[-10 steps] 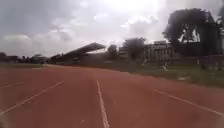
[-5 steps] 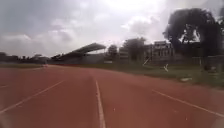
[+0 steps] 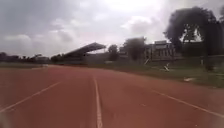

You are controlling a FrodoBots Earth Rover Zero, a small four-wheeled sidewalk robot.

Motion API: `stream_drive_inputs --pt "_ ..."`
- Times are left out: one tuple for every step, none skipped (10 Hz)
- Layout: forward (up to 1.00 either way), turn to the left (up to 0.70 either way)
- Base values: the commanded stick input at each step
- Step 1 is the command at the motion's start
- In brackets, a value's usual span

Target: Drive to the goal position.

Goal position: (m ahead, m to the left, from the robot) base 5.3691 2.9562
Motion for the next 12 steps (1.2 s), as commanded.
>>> stream_drive_inputs --pt "0.45 0.0" --pt "0.45 0.0" --pt "0.45 0.0" --pt "0.45 0.0" --pt "0.45 0.0" --pt "0.45 0.0" --pt "0.45 0.0" --pt "0.45 0.0" --pt "0.45 0.0" --pt "0.45 0.0" --pt "0.45 0.0" --pt "0.45 0.0"
